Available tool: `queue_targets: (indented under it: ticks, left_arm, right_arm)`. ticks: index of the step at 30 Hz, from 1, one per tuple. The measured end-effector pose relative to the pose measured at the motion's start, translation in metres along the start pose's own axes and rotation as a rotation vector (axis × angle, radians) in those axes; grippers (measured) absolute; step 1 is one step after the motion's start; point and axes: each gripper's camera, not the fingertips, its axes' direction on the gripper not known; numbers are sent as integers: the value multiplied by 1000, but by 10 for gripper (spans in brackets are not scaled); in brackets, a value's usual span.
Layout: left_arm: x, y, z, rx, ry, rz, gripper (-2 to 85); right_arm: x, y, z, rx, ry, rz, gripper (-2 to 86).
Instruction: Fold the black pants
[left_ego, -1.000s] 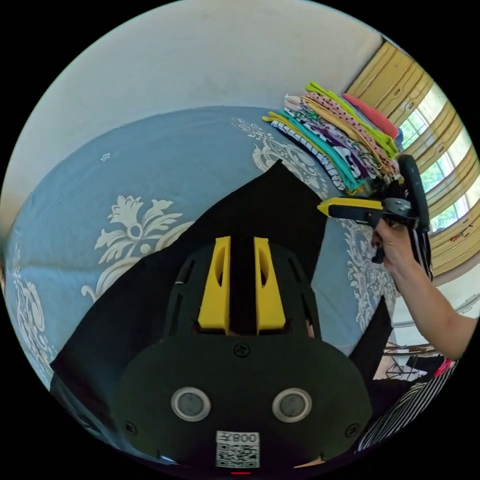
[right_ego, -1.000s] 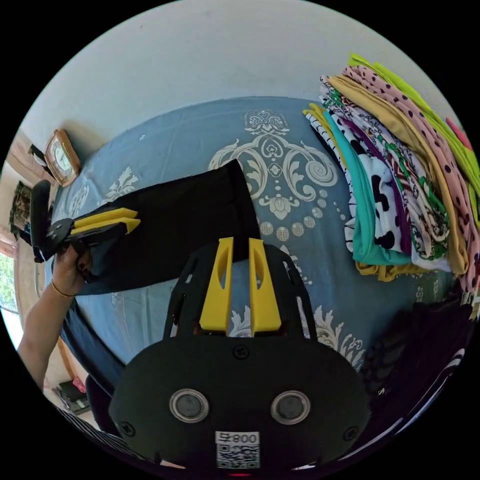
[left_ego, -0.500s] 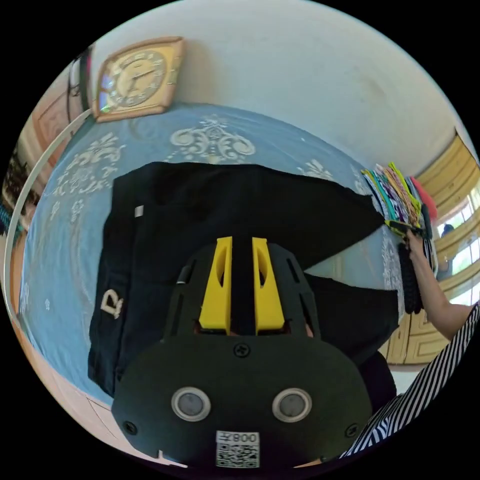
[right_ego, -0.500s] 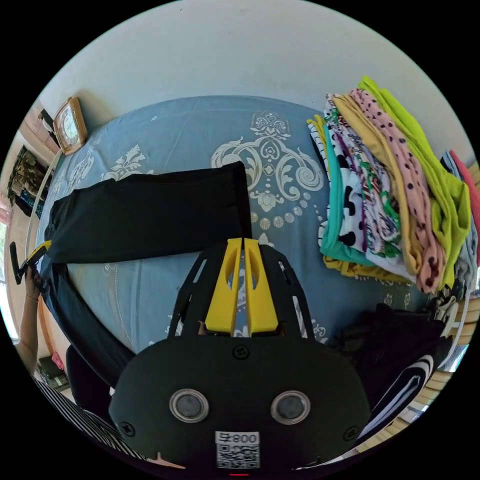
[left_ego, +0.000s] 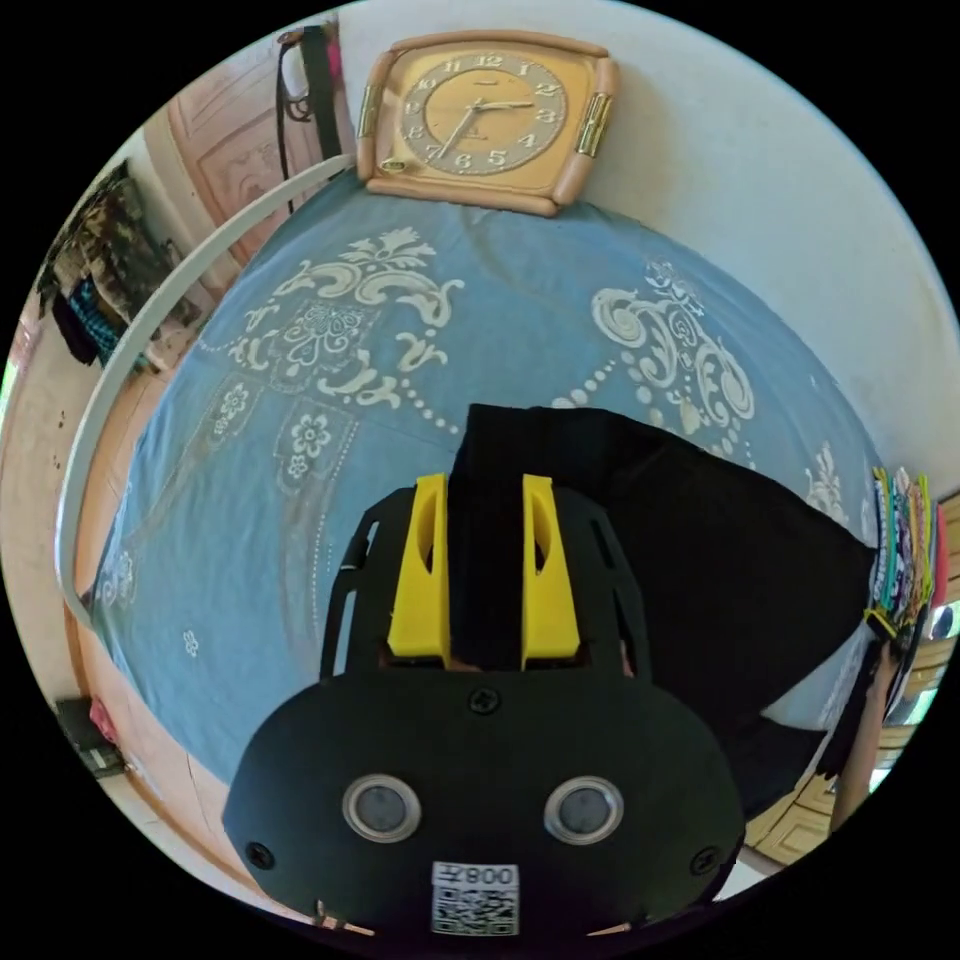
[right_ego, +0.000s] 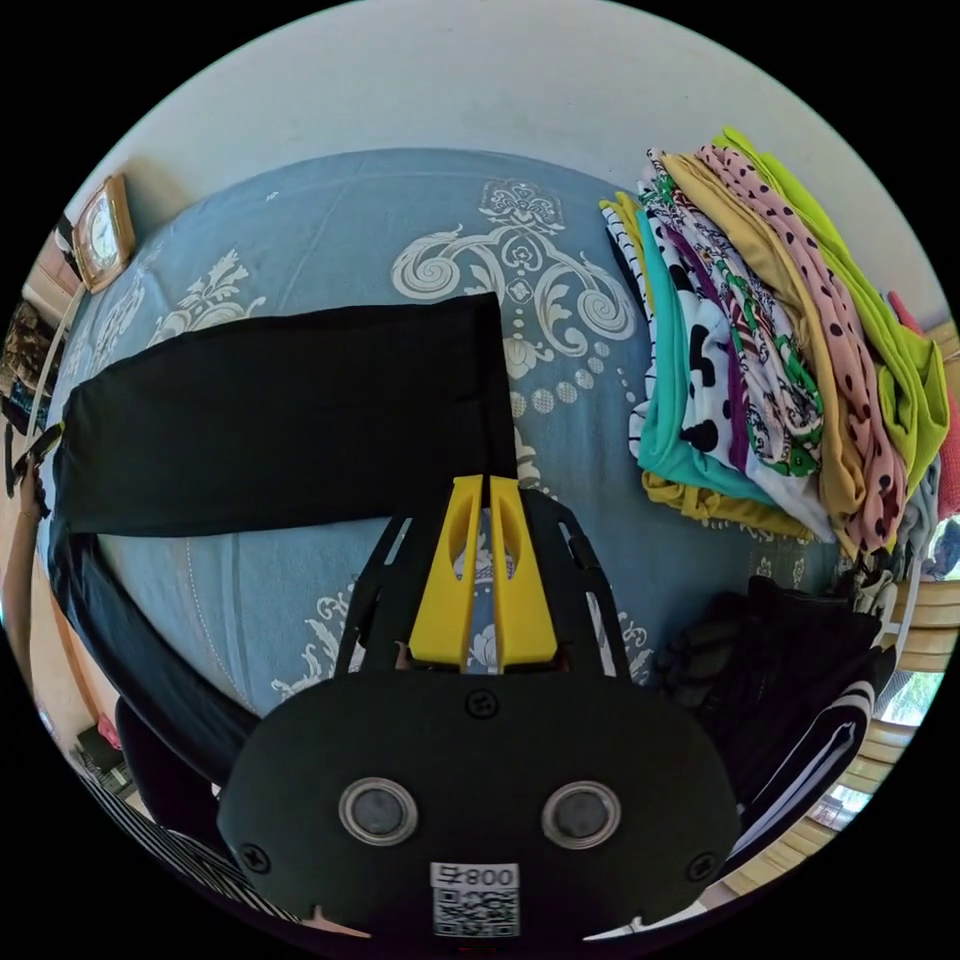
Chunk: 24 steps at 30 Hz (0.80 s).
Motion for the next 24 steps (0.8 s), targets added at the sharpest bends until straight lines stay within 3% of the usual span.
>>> queue_targets:
  ticks: [8, 12, 16, 20, 24]
  left_arm:
    - [-50, 0, -29, 50, 0, 65, 39]
    - [-72, 7, -17, -13, -52, 64, 48]
    - [-96, 29, -38, 65, -41, 103, 69]
    - [-141, 83, -79, 137, 80, 172, 96]
    - [-212, 167, -109, 128, 148, 104, 109]
  right_arm:
    - [-7, 14, 23, 10, -136, 90, 10]
    - [-23, 20, 40, 4, -126, 104, 10]
    - [-36, 36, 46, 36, -110, 108, 8]
    - [-42, 61, 50, 95, -126, 149, 12]
    - [-85, 93, 51, 163, -317, 56, 22]
